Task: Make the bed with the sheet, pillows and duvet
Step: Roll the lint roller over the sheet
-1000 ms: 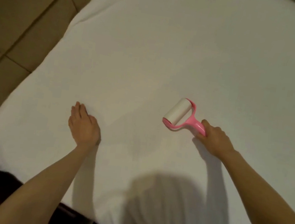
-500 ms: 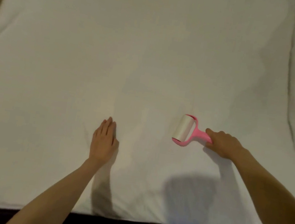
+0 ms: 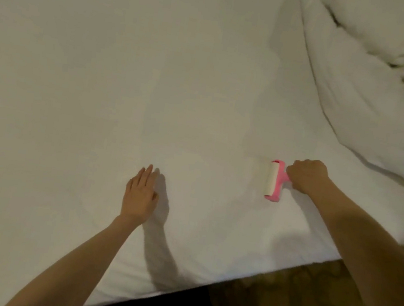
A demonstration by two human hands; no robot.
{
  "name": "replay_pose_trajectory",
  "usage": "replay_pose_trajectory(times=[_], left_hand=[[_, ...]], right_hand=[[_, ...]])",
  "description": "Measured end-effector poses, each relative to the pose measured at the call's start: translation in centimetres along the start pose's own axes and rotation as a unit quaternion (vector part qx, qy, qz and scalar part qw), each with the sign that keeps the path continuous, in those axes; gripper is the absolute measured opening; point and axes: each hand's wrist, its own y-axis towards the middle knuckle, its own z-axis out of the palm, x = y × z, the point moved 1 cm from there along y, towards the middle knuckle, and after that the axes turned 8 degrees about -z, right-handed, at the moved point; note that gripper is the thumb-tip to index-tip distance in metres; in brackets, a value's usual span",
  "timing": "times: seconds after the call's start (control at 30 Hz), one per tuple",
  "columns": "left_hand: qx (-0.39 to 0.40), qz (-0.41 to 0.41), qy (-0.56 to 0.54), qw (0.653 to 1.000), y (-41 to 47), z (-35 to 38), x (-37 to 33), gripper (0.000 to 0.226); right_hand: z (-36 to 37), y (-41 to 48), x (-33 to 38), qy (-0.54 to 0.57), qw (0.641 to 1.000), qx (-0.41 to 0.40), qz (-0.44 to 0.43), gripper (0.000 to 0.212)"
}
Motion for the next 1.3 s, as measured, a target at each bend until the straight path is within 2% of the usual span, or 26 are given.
replay_pose_trajectory(times=[0.13, 0.27, 0.53, 0.73, 0.9, 1.03, 1.17, 1.23, 1.3], left_hand=[[0.014, 0.004, 0.020, 1.000, -0.5, 0.3, -0.9, 0.064], [0.017, -0.007, 0.003, 1.000, -2.4, 0.7, 0.0, 0.061], [0.035, -0.111, -0.047, 0.992, -6.4, 0.9, 7.4, 0.056], [0.020, -0.222, -0.109, 0.969, -9.9, 1.6, 15.0, 0.050], [-0.011, -0.330, -0.182, 0.926, -12.8, 2.4, 18.9, 0.039], [-0.036, -0.367, -0.227, 0.901, -15.1, 3.5, 21.5, 0.031], [-0.021, -0.449, -0.240, 0.861, -17.1, 4.5, 23.6, 0.059], [0.016, -0.477, -0.234, 0.847, -18.1, 5.1, 24.7, 0.072], [0.063, -0.474, -0.229, 0.848, -18.9, 5.9, 25.8, 0.080]], right_hand=[[1.2, -1.2, -0.2, -0.009, 1.000, -0.005, 0.006, 0.033], [0.3, -1.9, 0.3, -0.023, 0.999, -0.026, -0.037, 0.032], [-5.5, 0.9, 4.9, -0.040, 0.990, -0.036, -0.127, 0.029], [-9.5, 2.3, 14.4, 0.010, 0.974, -0.092, -0.209, 0.030], [-14.9, 3.6, 23.5, 0.012, 0.960, -0.117, -0.252, 0.037], [-18.8, 4.4, 29.0, 0.008, 0.952, -0.130, -0.277, 0.036], [-21.1, 4.8, 35.2, 0.034, 0.941, -0.140, -0.306, 0.034], [-22.9, 4.8, 38.6, 0.032, 0.933, -0.154, -0.325, 0.034], [-24.9, 4.7, 41.8, 0.022, 0.925, -0.169, -0.339, 0.038]])
